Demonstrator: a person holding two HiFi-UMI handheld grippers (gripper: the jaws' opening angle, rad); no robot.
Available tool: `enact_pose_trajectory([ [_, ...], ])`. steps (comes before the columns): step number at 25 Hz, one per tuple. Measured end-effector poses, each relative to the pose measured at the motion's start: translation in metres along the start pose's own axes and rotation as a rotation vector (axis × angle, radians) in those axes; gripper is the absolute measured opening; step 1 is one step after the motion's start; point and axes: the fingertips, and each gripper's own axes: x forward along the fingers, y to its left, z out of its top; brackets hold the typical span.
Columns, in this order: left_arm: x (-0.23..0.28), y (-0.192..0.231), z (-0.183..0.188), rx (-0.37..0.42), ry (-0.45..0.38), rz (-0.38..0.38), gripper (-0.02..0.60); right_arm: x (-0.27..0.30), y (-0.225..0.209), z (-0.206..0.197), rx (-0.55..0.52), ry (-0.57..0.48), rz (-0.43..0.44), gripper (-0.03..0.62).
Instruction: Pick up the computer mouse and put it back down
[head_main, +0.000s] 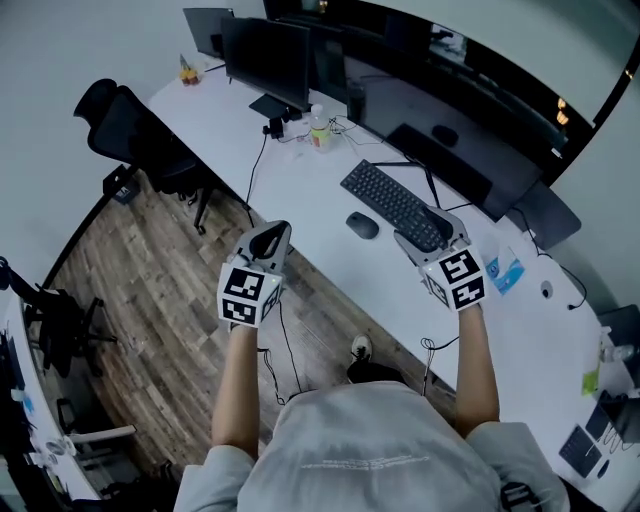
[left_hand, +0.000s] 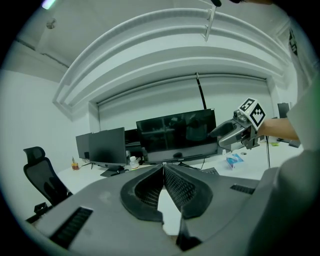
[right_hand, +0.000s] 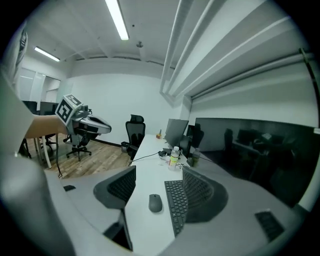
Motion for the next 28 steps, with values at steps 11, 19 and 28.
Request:
enact_pose_trajectory([
  [11, 0.088, 0.011, -0.003, -0.009, 0.072, -0.04, 0.014, 0.078, -0.031, -0.049, 0.068, 0.089, 0.121, 0.312],
  [19, 0.126, 0.031, -0.023, -0.042, 0.094, -0.098, 0.014, 0.127, -0.024, -0.087, 0.135, 0.199, 0.162, 0.329],
  [28, 0.168, 0.091, -0.076, -0.072, 0.163, -0.206, 0.014, 0.192, -0.004, -0.132, 0.156, 0.383, 0.147, 0.355],
])
